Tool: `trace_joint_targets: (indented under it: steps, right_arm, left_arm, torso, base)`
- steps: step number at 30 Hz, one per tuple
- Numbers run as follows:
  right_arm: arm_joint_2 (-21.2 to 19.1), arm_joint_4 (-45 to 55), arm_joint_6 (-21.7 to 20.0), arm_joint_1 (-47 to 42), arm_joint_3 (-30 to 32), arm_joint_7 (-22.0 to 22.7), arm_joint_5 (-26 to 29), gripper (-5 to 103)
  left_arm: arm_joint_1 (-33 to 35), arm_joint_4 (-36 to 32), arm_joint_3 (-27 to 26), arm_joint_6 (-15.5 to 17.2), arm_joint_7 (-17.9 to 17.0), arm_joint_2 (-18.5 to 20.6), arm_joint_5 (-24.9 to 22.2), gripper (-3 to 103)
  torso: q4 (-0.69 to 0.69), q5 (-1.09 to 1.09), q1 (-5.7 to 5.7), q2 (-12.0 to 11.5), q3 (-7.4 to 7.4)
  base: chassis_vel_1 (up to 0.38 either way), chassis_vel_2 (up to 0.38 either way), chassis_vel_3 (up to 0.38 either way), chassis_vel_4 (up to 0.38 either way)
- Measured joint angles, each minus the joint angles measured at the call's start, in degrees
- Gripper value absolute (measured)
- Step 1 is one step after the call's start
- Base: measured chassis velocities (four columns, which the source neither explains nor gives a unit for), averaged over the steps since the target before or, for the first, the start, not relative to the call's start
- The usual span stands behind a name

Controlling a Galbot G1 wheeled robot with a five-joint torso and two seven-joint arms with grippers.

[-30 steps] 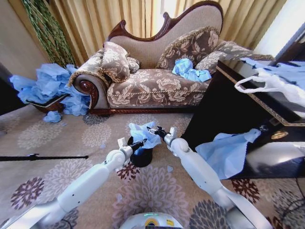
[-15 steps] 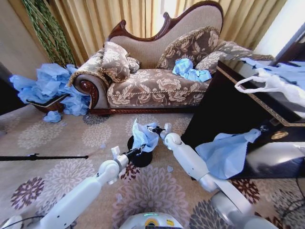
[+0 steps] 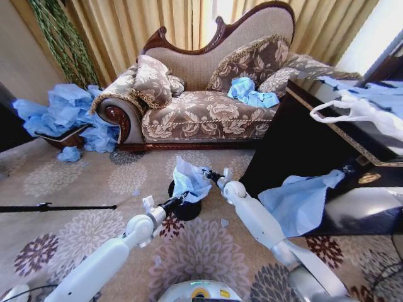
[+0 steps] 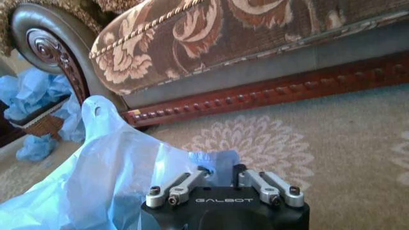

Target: Place a garbage bag over the trash bin.

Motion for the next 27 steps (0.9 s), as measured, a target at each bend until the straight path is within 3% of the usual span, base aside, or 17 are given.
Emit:
trace_joint_targets:
  steps: [4, 9, 16, 20, 27]
  right_arm:
    - [-1.2, 2.8, 1.0, -1.7, 1.2, 0.2, 0.8, 2]
    - [-2.4, 7.0, 1.2, -4.1, 2.9, 1.5, 1.5, 0]
    - [-4.5, 17.7, 1.7, -14.8, 7.1, 4.9, 2.4, 0]
    - [-4.4, 22.1, 3.5, -25.1, 9.7, 5.6, 1.0, 0]
    - [-2.1, 24.6, 4.9, -31.6, 11.2, 5.6, -0.7, 0]
  left_arm:
    - [0.2, 0.6, -0.8, -1.7, -0.1, 0.4, -0.2, 0]
    - [-0.3, 1.7, -1.8, -2.5, 0.0, 0.8, -0.7, 0]
    - [0.0, 3.0, -3.0, -3.6, 1.2, 2.6, -1.6, 0]
    - [4.0, 2.0, -5.2, -4.8, 2.4, 4.5, -1.9, 0]
    - [10.6, 1.6, -9.7, -5.2, 4.0, 6.6, -0.6, 0]
  torso:
    - [0.0, 0.0, 0.0, 0.0, 0.0]
    - [0.0, 0.0, 0.0, 0.0, 0.0]
    - [-0.02, 0.0, 0.0, 0.0, 0.0]
    - [-0.02, -0.01, 0.0, 0.0, 0.0]
    - [0.0, 0.01, 0.0, 0.0, -0.01]
  base:
    - [0.0, 0.0, 0.0, 0.0]
    - [0.0, 0.0, 0.0, 0.0]
    - [0.0, 0.0, 0.0, 0.0]
    - [0.0, 0.0, 0.0, 0.0]
    - [0.0, 0.0, 0.0, 0.0]
